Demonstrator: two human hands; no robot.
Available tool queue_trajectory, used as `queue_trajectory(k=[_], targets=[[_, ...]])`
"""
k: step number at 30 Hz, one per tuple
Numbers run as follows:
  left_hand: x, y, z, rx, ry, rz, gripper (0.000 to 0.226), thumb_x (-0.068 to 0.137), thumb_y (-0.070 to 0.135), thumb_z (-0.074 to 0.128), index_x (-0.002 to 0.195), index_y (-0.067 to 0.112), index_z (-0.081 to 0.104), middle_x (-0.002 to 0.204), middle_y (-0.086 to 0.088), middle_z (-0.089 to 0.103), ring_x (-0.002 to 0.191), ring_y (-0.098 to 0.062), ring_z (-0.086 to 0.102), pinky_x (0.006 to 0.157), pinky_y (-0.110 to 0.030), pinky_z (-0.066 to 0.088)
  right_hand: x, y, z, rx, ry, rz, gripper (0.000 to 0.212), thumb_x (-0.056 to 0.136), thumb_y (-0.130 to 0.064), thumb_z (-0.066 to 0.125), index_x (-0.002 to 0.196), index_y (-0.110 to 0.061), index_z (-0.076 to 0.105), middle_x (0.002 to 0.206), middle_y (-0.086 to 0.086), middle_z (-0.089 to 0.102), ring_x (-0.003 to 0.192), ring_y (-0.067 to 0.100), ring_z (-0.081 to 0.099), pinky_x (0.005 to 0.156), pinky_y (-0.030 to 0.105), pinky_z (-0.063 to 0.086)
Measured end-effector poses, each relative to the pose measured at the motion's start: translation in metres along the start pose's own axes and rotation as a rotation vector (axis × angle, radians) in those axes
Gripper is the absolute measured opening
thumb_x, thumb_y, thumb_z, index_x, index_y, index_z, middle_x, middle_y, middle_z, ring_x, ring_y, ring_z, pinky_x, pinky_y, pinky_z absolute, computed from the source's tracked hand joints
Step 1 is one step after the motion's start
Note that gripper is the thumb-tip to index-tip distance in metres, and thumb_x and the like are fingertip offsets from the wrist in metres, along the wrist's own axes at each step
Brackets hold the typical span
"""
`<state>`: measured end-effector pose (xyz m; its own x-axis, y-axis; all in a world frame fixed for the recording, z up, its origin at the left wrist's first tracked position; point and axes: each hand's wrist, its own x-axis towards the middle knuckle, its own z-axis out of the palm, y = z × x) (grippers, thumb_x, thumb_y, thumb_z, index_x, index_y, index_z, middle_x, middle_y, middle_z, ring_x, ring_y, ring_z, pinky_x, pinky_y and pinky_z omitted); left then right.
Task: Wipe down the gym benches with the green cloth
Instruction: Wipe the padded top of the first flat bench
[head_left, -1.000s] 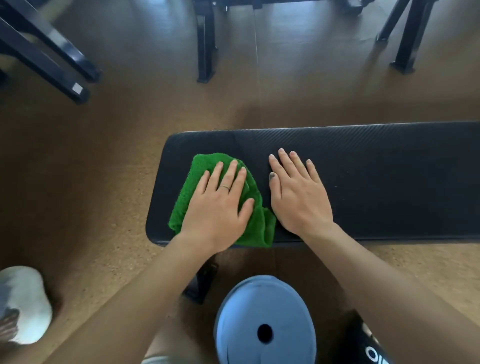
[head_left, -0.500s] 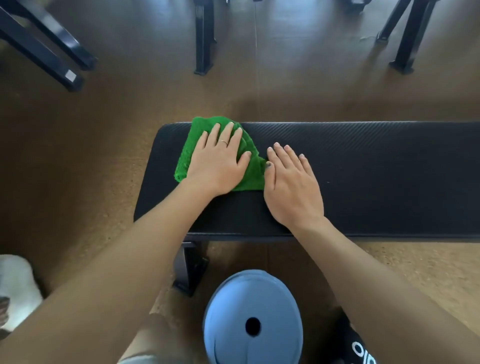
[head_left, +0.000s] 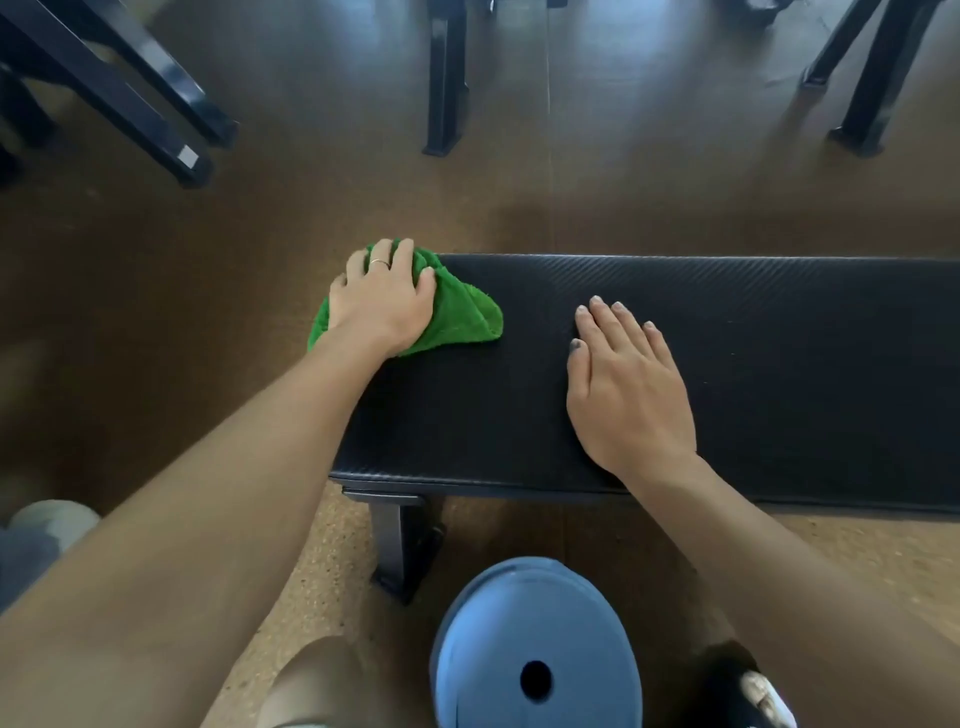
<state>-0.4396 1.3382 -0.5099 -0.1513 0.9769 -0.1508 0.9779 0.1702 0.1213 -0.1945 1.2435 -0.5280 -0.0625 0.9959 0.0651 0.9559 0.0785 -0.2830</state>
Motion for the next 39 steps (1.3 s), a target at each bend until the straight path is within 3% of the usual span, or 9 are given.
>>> queue_trajectory(k=[6,10,15,20,22,25,29,33,39], targets=[[-0.067,-0.005,0.001,-0.034,-0.065,-0.134,0.069,0.107,0.057,0.019,0.166,0.024,0.006,0.174,-0.006,-0.001,0.151,-0.041,0.022,0.115,-0.057,0.032,-0.003,-0.003,-0.001,-0.031,-0.015,-0.004,0.057,0.111,-0.038,0.016,0.163,-0.019,0.026,0.171,-0.003,0.019,0.159,0.013,0.011,0.13,0.038,0.007],[-0.149,-0.015,0.009,0.018,-0.051,-0.155,0.072,0.105,0.058,0.021,0.165,0.02,0.01,0.173,-0.011,0.004,0.148,-0.041,0.028,0.116,-0.052,0.033,-0.005,-0.004,0.0,-0.041,-0.003,-0.003,0.064,0.106,-0.042,0.007,0.163,-0.018,0.025,0.171,-0.002,0.02,0.159,0.014,0.011,0.13,0.039,0.007],[-0.083,-0.008,0.002,-0.023,-0.045,-0.225,0.072,0.108,0.053,0.024,0.164,0.01,0.007,0.167,-0.019,0.019,0.14,-0.043,0.039,0.107,-0.052,0.04,0.0,-0.004,0.002,-0.049,0.014,-0.007,0.064,0.107,-0.042,0.009,0.162,-0.017,0.027,0.171,-0.001,0.022,0.159,0.015,0.014,0.13,0.04,0.009],[-0.021,0.0,-0.005,-0.126,0.012,-0.287,0.067,0.108,0.049,0.024,0.153,-0.001,0.027,0.152,-0.023,0.042,0.131,-0.044,0.05,0.103,-0.051,0.039,0.002,-0.002,0.002,-0.048,0.032,-0.008,0.061,0.108,-0.041,0.013,0.162,-0.017,0.03,0.17,-0.001,0.024,0.158,0.015,0.016,0.13,0.04,0.011],[-0.04,0.001,0.0,-0.056,-0.017,-0.246,0.072,0.108,0.051,0.022,0.161,0.002,0.015,0.164,-0.025,0.026,0.142,-0.045,0.039,0.111,-0.053,0.034,0.001,-0.002,0.001,-0.046,0.015,-0.013,0.058,0.11,-0.039,0.016,0.162,-0.017,0.028,0.17,-0.001,0.023,0.159,0.015,0.014,0.13,0.039,0.009],[-0.106,0.006,0.015,0.093,0.0,-0.076,0.074,0.107,0.054,0.012,0.165,0.008,0.003,0.172,-0.018,0.002,0.155,-0.044,0.013,0.128,-0.053,0.012,-0.003,-0.004,-0.002,-0.042,-0.001,-0.004,0.056,0.111,-0.037,0.018,0.163,-0.018,0.026,0.171,-0.002,0.02,0.159,0.014,0.012,0.13,0.038,0.007],[-0.176,0.031,0.029,0.151,-0.003,0.21,0.078,0.101,0.053,0.0,0.165,0.009,0.01,0.172,-0.015,0.007,0.158,-0.04,0.01,0.129,-0.053,0.008,-0.007,-0.006,-0.003,-0.024,0.01,-0.002,0.056,0.111,-0.037,0.018,0.163,-0.016,0.027,0.171,-0.001,0.021,0.159,0.014,0.013,0.13,0.037,0.007],[-0.135,0.027,0.027,0.161,-0.008,0.346,0.072,0.105,0.054,0.005,0.166,0.017,0.006,0.174,-0.006,0.003,0.16,-0.032,0.004,0.13,-0.047,0.007,-0.004,-0.008,-0.001,-0.018,0.01,-0.003,0.056,0.112,-0.037,0.019,0.162,-0.016,0.03,0.17,0.0,0.024,0.158,0.015,0.015,0.13,0.038,0.009],[-0.081,0.054,0.022,0.105,-0.014,0.321,0.066,0.11,0.049,0.018,0.166,0.017,0.005,0.174,-0.004,-0.001,0.16,-0.029,-0.001,0.13,-0.043,0.0,-0.002,-0.006,-0.001,0.006,0.037,-0.011,0.055,0.112,-0.035,0.02,0.161,-0.014,0.031,0.169,0.002,0.026,0.158,0.017,0.018,0.13,0.038,0.009]])
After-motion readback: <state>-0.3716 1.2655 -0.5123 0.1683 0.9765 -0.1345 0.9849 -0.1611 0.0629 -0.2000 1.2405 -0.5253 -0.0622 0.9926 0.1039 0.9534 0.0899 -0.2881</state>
